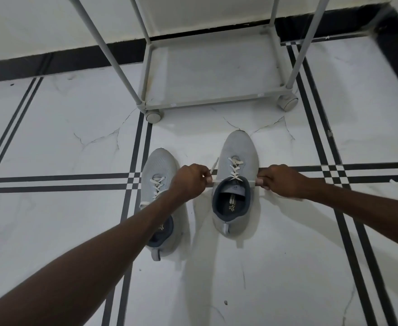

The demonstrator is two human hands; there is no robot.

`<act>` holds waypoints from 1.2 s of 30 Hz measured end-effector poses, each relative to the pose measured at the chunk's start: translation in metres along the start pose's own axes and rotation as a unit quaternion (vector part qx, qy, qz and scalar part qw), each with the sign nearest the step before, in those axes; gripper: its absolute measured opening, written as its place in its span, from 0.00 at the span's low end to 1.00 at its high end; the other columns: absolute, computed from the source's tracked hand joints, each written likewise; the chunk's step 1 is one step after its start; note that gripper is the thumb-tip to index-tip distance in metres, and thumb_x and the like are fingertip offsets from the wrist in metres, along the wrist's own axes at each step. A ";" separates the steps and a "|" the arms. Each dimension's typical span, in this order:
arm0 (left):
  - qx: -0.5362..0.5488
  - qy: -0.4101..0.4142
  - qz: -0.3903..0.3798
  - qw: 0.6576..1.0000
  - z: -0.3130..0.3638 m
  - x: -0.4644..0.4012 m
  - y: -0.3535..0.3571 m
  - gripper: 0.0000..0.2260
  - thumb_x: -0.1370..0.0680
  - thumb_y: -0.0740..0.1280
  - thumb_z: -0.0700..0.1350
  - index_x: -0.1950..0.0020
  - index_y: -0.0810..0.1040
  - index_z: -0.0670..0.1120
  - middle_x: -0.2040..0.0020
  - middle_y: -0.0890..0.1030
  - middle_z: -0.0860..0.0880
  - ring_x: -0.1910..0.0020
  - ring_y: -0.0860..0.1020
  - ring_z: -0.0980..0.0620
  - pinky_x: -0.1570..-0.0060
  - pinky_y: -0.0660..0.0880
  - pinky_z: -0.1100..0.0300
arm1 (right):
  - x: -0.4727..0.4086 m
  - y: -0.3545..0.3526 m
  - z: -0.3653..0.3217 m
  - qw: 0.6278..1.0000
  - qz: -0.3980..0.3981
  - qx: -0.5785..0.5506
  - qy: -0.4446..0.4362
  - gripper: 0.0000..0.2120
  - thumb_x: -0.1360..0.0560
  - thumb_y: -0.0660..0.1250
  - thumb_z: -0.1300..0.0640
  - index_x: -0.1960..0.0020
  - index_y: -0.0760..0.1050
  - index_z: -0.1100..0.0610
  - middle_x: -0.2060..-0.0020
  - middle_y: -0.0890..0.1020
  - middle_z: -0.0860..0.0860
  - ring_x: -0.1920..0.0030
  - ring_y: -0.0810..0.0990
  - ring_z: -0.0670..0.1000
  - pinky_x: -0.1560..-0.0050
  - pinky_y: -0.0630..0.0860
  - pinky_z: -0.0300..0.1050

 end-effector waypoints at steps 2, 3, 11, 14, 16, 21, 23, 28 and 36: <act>-0.008 0.024 -0.042 0.999 0.001 0.002 -0.001 0.05 0.23 0.68 0.45 0.57 0.82 0.48 0.61 0.86 0.48 0.63 0.80 0.54 0.60 0.72 0.62 | 0.002 -0.004 -0.001 1.000 -0.014 -0.014 0.006 0.16 0.20 0.62 0.55 0.66 0.74 0.57 0.72 0.76 0.46 0.69 0.74 0.48 0.65 0.67 0.40; -0.022 0.039 -0.057 0.997 0.000 0.001 -0.003 0.05 0.23 0.69 0.45 0.56 0.83 0.48 0.61 0.87 0.48 0.64 0.80 0.55 0.60 0.71 0.63 | 0.002 -0.007 -0.001 0.999 -0.024 -0.027 0.013 0.17 0.20 0.62 0.54 0.67 0.75 0.57 0.75 0.75 0.46 0.74 0.73 0.46 0.68 0.68 0.41; -0.191 0.038 0.117 0.974 0.014 -0.012 -0.053 0.10 0.23 0.69 0.55 0.52 0.84 0.49 0.60 0.85 0.46 0.60 0.82 0.46 0.61 0.76 0.56 | 0.013 -0.061 -0.023 0.988 -0.046 -0.132 0.072 0.16 0.22 0.65 0.54 0.67 0.79 0.58 0.85 0.71 0.46 0.84 0.64 0.42 0.78 0.62 0.36; 0.035 0.020 0.166 0.985 0.034 -0.013 -0.056 0.03 0.25 0.71 0.45 0.57 0.84 0.47 0.64 0.86 0.47 0.64 0.84 0.48 0.57 0.81 0.54 | 0.015 -0.082 -0.036 0.988 -0.045 -0.129 0.068 0.13 0.24 0.67 0.58 0.68 0.80 0.58 0.80 0.71 0.47 0.83 0.63 0.44 0.77 0.63 0.37; 0.277 0.004 0.129 0.952 0.044 -0.018 -0.052 0.03 0.26 0.71 0.38 0.56 0.85 0.44 0.61 0.86 0.45 0.62 0.85 0.50 0.53 0.83 0.52 | 0.016 -0.098 -0.048 0.992 -0.043 -0.110 0.051 0.12 0.25 0.68 0.59 0.66 0.81 0.58 0.77 0.71 0.49 0.81 0.63 0.44 0.77 0.62 0.38; 0.520 -0.053 -0.063 0.850 0.086 -0.014 -0.023 0.12 0.23 0.67 0.33 0.39 0.77 0.37 0.47 0.85 0.38 0.60 0.84 0.46 0.59 0.82 0.58 | 0.020 -0.140 -0.078 0.999 0.022 -0.008 -0.026 0.08 0.24 0.69 0.57 0.62 0.82 0.55 0.69 0.79 0.43 0.65 0.76 0.44 0.61 0.71 0.42; 0.483 -0.046 -0.114 0.867 0.092 -0.015 -0.015 0.13 0.22 0.67 0.35 0.38 0.77 0.39 0.45 0.85 0.39 0.64 0.82 0.52 0.60 0.79 0.61 | 0.019 -0.151 -0.082 0.996 0.080 0.012 -0.049 0.07 0.24 0.69 0.57 0.61 0.81 0.51 0.69 0.77 0.40 0.65 0.74 0.41 0.59 0.72 0.43; 0.404 0.023 -0.199 0.892 0.103 -0.014 -0.010 0.10 0.22 0.69 0.42 0.42 0.83 0.40 0.47 0.85 0.40 0.61 0.78 0.53 0.60 0.74 0.63 | 0.007 -0.153 -0.072 0.969 0.238 0.032 -0.062 0.04 0.26 0.70 0.52 0.60 0.82 0.48 0.69 0.78 0.41 0.65 0.77 0.42 0.54 0.74 0.44; 0.335 0.081 -0.144 0.928 0.099 -0.025 -0.040 0.09 0.22 0.69 0.40 0.49 0.82 0.33 0.60 0.84 0.41 0.64 0.82 0.53 0.61 0.79 0.66 | -0.002 -0.112 -0.048 0.937 0.316 -0.147 -0.005 0.05 0.26 0.66 0.60 0.58 0.80 0.57 0.63 0.84 0.51 0.59 0.83 0.52 0.54 0.79 0.47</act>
Point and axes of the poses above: each hand's wrist, its own x-axis away from the middle knuckle, its own y-axis out of the palm, z = x × y, the point moved 8 cm from there along -x, towards the middle knuckle
